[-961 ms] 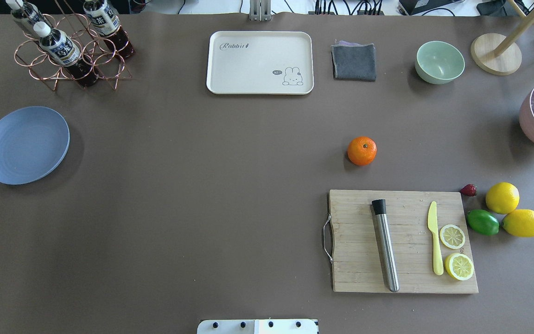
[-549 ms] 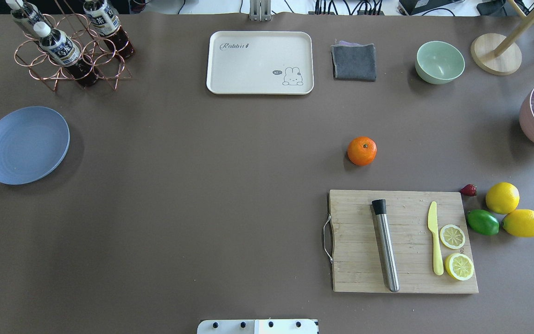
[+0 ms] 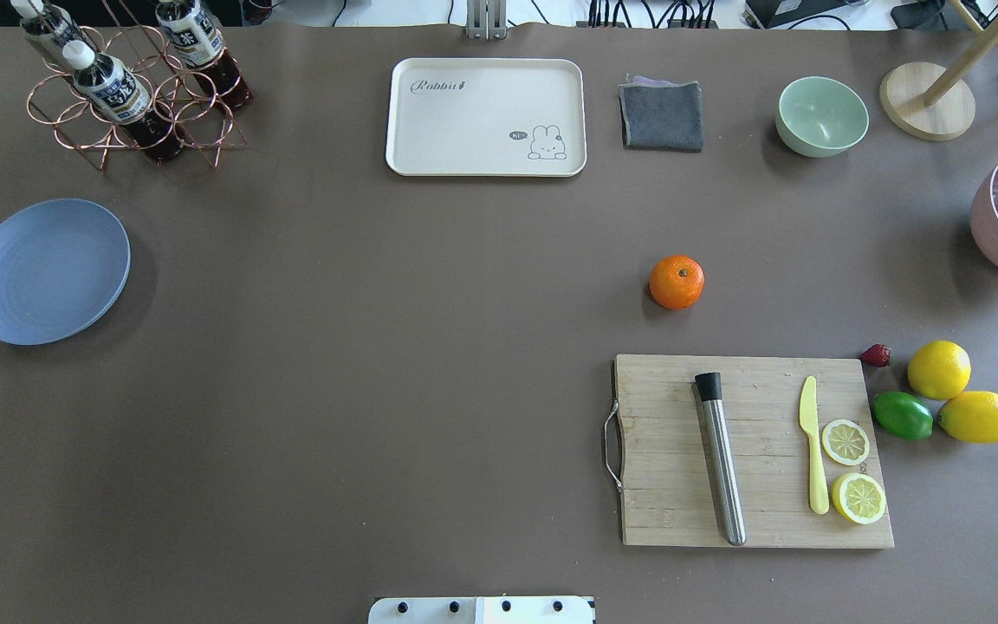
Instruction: Pick orange to plate
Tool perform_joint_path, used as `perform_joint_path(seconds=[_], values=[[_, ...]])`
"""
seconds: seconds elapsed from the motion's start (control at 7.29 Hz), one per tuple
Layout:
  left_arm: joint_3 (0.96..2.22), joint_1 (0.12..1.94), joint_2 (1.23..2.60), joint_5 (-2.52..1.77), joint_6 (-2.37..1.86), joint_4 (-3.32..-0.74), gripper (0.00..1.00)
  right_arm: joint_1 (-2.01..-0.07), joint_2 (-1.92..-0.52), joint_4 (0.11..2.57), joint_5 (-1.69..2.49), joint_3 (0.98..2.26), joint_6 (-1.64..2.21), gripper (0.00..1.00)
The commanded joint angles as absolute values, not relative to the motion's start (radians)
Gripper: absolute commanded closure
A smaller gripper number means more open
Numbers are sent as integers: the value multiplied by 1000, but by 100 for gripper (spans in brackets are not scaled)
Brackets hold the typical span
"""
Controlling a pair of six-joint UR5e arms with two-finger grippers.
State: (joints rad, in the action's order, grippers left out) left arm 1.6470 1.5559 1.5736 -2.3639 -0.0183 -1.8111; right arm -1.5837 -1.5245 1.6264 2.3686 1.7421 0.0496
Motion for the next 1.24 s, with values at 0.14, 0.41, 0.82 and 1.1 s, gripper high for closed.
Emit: perform_joint_path(seconds=[0.14,0.41,0.82,1.1], values=[[1632,1552,1572,-2365,-20,-1903,2,-1560,-1516,1624,2368,1743,97,0],[1626,1552,1571,-2367,-20,-1905,2,-1559,-1516,1624,2368,1744,95,0],[1590,1502,1578,-2367,-31,-2036,2,-1551,-1500,1624,2378,1746,97,0],[1447,1389,1592,-2365,-308,-2368,2,-1530,-1462,1624,2408,1747,151,0]])
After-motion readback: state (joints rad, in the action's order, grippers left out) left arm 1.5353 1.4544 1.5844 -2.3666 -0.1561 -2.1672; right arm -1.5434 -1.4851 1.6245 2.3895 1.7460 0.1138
